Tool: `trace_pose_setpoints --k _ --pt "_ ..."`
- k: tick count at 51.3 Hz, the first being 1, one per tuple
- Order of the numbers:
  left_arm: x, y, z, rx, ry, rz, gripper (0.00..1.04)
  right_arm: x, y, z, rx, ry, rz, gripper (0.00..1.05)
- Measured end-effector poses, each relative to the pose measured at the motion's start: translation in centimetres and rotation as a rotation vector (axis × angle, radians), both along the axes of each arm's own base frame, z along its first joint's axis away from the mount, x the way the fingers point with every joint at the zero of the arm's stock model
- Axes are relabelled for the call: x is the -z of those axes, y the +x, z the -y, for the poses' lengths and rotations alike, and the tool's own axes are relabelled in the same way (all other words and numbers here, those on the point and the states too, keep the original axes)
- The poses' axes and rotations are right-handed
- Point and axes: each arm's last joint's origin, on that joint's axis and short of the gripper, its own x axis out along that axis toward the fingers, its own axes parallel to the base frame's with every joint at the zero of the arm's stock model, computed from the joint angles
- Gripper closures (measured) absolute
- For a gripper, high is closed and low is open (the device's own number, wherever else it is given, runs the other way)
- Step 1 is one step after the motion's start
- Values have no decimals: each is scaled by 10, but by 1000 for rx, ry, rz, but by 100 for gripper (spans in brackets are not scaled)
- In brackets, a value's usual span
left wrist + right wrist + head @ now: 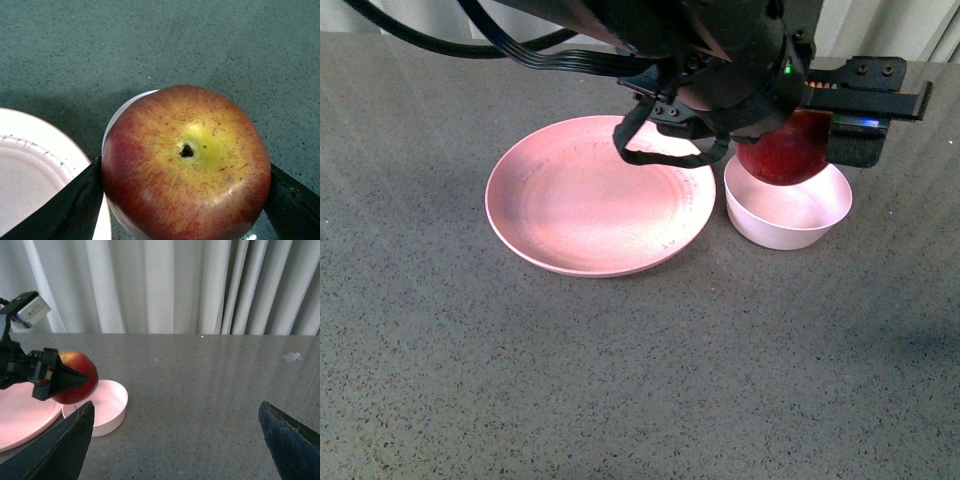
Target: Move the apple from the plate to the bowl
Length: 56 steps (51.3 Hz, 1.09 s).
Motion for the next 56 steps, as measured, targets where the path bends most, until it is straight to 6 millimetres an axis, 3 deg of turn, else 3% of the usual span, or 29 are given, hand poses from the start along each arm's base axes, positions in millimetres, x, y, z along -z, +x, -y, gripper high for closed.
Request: trace_pose_setpoints --k 14,29,35,40,48,56 --pt "10 9 23 28 18 -20 26 0 0 0 0 0 0 9" --pt "23 15 26 31 40 -58 26 0 0 0 0 0 0 9" --pt "22 16 26 31 37 -60 8 0 0 0 0 0 0 9" --pt "22 16 26 33 31 -65 9 0 0 0 0 0 0 9" --pt "22 12 20 21 20 -81 9 0 0 0 0 0 0 9" --pt "11 7 0 -14 -6 -71 9 0 0 0 0 0 0 9"
